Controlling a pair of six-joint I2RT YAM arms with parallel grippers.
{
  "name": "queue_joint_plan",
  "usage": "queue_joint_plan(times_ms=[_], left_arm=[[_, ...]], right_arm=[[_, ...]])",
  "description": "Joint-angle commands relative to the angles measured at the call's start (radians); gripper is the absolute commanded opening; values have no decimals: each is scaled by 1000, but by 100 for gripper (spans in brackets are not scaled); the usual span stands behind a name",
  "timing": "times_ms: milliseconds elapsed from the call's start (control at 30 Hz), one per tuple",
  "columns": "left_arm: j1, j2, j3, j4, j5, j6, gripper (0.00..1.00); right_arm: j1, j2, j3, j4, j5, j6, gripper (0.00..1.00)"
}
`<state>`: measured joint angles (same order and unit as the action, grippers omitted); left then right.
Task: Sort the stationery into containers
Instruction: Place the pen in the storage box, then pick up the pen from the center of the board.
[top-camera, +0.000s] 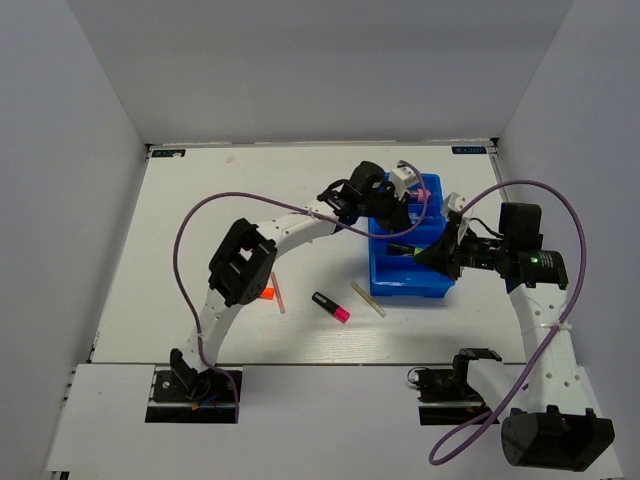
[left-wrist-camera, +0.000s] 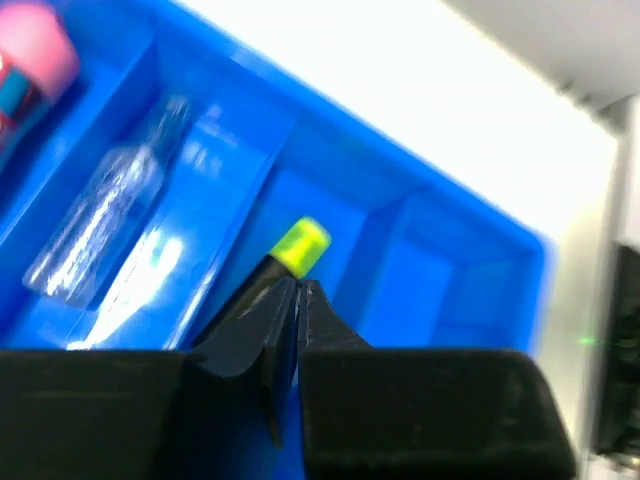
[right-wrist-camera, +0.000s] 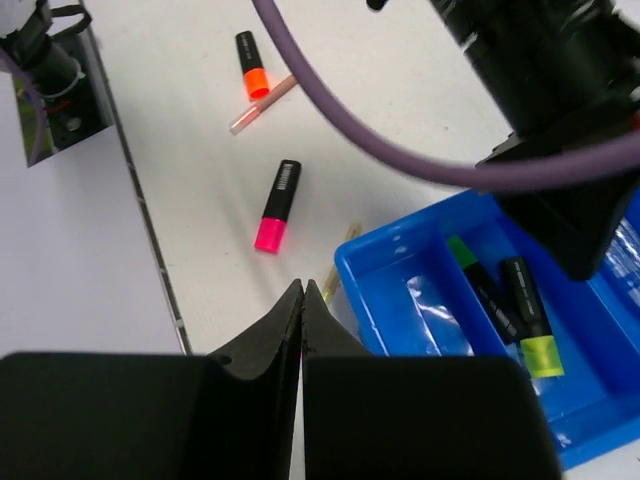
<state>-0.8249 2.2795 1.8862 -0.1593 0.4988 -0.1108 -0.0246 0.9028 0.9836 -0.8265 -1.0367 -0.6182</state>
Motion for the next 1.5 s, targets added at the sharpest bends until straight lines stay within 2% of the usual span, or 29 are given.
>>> queue_joint_plan(times_ms=[0,33,100,133,200,233,267,333,367,433,467,500,533,567,600,633,667,733,800,833,867,933,967,1033,1067,1100,1167,1300,1467], left_arm=[[-5,-176,-68,151,98,-125,18],[-5,-236,-112,221,112,-145,18],[1,-285,-209,301,97,-188,22],[12,-392,-305,313,42,-199,27],[46,-480,-419,333,-98,-213,36],[58,-618,-591,320,-141,-223,49],[84,-668,-648,296,-318,-222,69],[127,-804,-810,125,-492,-214,77],[144,-889,-841,42,-581,-211,81],[185,-1044,-947,-104,-719,-255,86],[210,-1108,-982,-215,-790,-279,86],[230,-1138,-995,-268,-851,-289,84],[240,-1170,-1009,-408,-880,-306,83],[268,-1262,-1051,-455,-902,-360,83],[282,-1293,-1064,-491,-923,-371,83],[314,-1324,-1084,-559,-922,-385,83],[340,-1412,-1125,-575,-921,-412,83],[390,-1489,-1165,-641,-939,-426,85],[415,-1552,-1174,-696,-1006,-455,85],[449,-1587,-1177,-718,-1066,-461,82],[458,-1607,-1174,-834,-1127,-542,82],[516,-1603,-1127,-940,-1319,-682,85],[530,-1583,-1072,-1115,-1370,-779,90],[578,-1585,-1067,-1146,-1378,-820,96],[586,-1591,-1091,-1134,-1373,-825,96],[587,-1635,-1108,-1117,-1359,-798,96],[589,-1698,-1168,-1062,-1356,-785,96],[589,-1802,-1210,-1014,-1361,-728,96],[590,-1878,-1222,-1040,-1382,-742,96]], right_arm=[[-6,-8,41,-101,-103,-124,0],[-5,-5,50,-144,-123,-158,3],[-6,-1,64,-160,-149,-176,20],[-5,2,67,-167,-161,-182,45],[-3,10,52,-130,-160,-137,88],[0,15,40,-99,-149,-70,90],[5,21,29,-29,-151,-49,90],[15,50,-17,-4,-143,-72,90],[23,67,-26,76,-137,-49,88],[109,141,-27,119,-13,-29,73],[144,165,-8,154,77,-32,68],[261,218,6,156,130,-37,65],[305,249,59,156,232,-43,63],[351,310,79,158,345,-26,61],[486,393,107,158,404,-14,56],[529,434,133,158,506,27,56],[602,564,239,152,589,64,54],[702,716,379,119,744,121,56],[832,774,438,142,806,146,58],[885,794,454,154,890,153,58],[911,873,486,191,920,181,60],[980,945,553,205,978,208,67],[1005,1003,657,202,987,260,70],[1040,1103,746,166,977,287,70],[1052,1137,891,146,983,307,70],[1081,1229,938,123,984,314,70],[1115,1294,1082,69,1009,336,70],[1174,1409,1173,67,1118,348,73],[1186,1473,1198,52,1092,360,73]])
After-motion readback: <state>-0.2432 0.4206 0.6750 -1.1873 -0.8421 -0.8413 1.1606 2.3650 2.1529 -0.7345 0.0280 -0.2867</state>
